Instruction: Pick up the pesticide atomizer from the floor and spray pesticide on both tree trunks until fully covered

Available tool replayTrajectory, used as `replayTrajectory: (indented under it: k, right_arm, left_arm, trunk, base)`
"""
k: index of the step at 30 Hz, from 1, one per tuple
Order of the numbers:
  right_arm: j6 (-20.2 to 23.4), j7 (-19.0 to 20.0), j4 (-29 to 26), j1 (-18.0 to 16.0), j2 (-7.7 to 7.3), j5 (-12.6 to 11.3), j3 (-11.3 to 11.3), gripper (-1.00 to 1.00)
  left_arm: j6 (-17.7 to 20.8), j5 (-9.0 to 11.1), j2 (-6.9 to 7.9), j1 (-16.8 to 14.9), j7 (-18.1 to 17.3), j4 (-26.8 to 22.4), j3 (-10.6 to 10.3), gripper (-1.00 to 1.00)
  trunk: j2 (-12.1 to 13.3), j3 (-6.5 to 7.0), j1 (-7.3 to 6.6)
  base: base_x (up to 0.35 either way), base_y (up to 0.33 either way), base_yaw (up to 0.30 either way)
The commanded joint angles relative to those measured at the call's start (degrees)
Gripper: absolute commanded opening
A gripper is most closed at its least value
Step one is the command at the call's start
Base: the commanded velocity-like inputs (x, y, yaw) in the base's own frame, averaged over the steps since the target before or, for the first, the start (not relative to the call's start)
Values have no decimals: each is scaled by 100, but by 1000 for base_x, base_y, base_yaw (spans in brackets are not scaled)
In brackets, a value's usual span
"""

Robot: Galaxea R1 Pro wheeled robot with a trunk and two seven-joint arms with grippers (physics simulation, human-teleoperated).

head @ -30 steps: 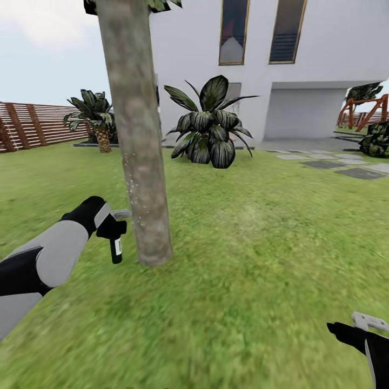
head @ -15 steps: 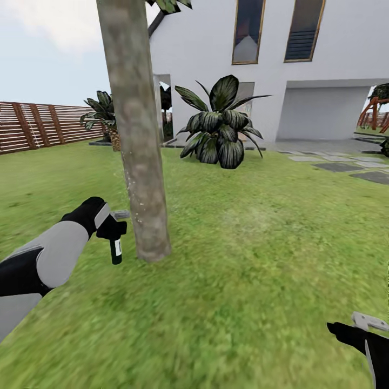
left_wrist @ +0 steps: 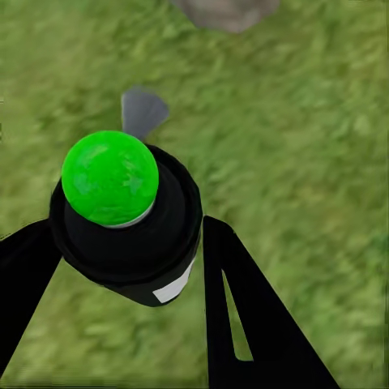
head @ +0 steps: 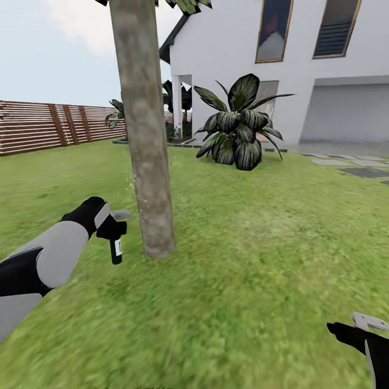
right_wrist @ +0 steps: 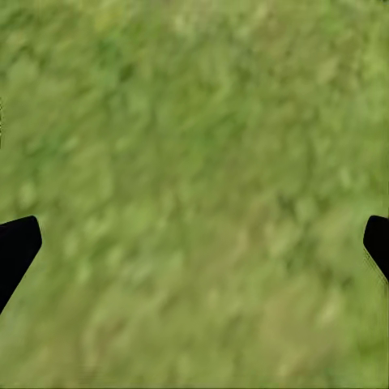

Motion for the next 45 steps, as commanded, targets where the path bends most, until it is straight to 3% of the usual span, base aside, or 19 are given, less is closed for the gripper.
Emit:
replayTrajectory:
  k: [1, 9, 19, 33, 45]
  right_arm:
    - [14, 53, -5, -4, 2, 60, -13, 100]
    - [14, 51, -4, -3, 2, 60, -14, 100]
    - [14, 53, -2, -3, 2, 60, -10, 100]
    - [14, 44, -2, -4, 2, 60, 0, 100]
    - [14, 53, -2, -4, 2, 60, -8, 100]
  left_arm:
    - [21, -62, -5, -6, -20, -1, 46, -100]
    - [21, -61, -5, -6, -20, 4, 46, -100]
    - [21, -59, -5, -6, -20, 5, 46, -100]
    - [21, -53, -22, -3, -20, 12, 46, -100]
    - [21, -54, -24, 99, -22, -77, 30, -100]
  trunk:
    - [-3, -6, -1]
    - [-3, -6, -1]
    - [-3, -6, -1]
    - [-3, -6, -1]
    - [-3, -6, -1]
  base:
    - [0, -158, 252]
    - [11, -93, 185]
    - [67, -286, 11]
    - [3, -305, 217]
    - [0, -182, -62]
